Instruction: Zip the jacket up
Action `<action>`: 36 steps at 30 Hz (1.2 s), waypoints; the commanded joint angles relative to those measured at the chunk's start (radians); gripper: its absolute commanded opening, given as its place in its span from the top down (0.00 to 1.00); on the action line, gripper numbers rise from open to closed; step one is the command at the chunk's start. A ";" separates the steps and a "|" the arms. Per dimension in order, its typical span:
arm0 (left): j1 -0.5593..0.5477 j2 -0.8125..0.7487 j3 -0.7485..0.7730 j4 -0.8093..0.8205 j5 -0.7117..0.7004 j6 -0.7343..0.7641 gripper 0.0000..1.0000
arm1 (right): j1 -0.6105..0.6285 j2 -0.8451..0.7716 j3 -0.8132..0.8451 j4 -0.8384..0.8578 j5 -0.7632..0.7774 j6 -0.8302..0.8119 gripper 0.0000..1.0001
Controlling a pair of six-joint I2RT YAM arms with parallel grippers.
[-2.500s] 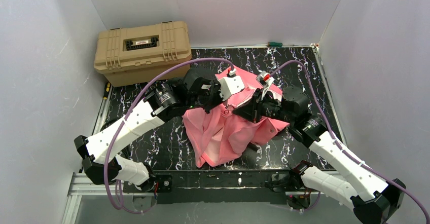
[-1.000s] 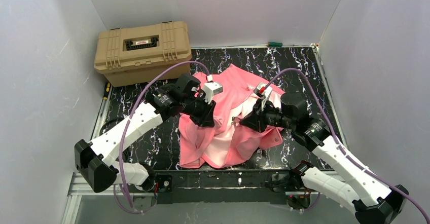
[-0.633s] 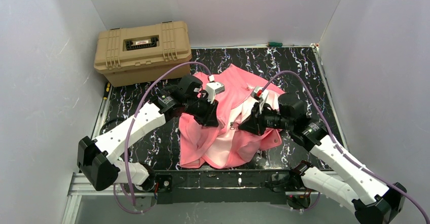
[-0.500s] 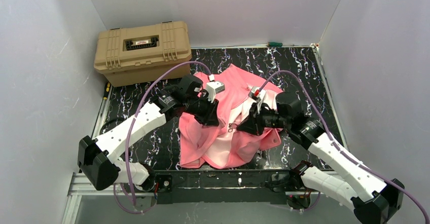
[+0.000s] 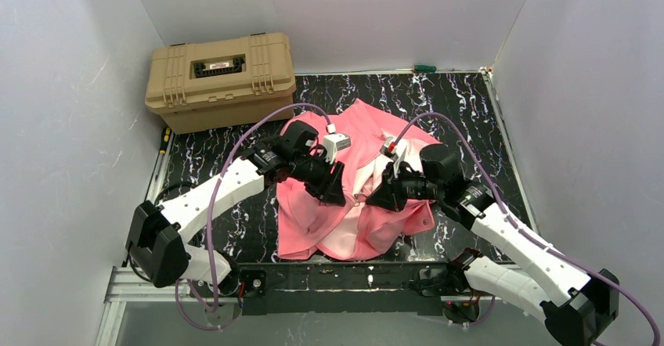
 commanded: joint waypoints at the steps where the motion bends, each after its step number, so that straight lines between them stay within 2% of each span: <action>1: 0.004 0.005 0.012 0.034 0.056 -0.024 0.60 | -0.002 0.023 -0.002 0.068 -0.034 0.015 0.99; 6: 0.004 0.001 -0.001 0.051 0.026 -0.040 0.58 | -0.002 0.051 -0.023 0.147 -0.065 0.049 0.99; 19: 0.012 -0.011 0.004 0.080 0.021 -0.058 0.54 | -0.001 0.104 -0.002 0.205 -0.075 0.065 0.99; 21: 0.013 -0.012 0.003 0.083 0.032 -0.059 0.51 | -0.001 0.110 0.002 0.213 -0.075 0.070 0.99; 24: 0.013 -0.016 0.003 0.086 0.045 -0.057 0.37 | 0.001 0.121 0.009 0.221 -0.080 0.072 0.99; 25: 0.013 -0.015 0.002 0.085 0.048 -0.054 0.37 | 0.001 0.123 0.010 0.225 -0.080 0.072 0.99; 36: 0.013 -0.004 -0.002 0.118 0.093 -0.054 0.38 | 0.015 0.149 0.022 0.263 -0.074 0.087 0.99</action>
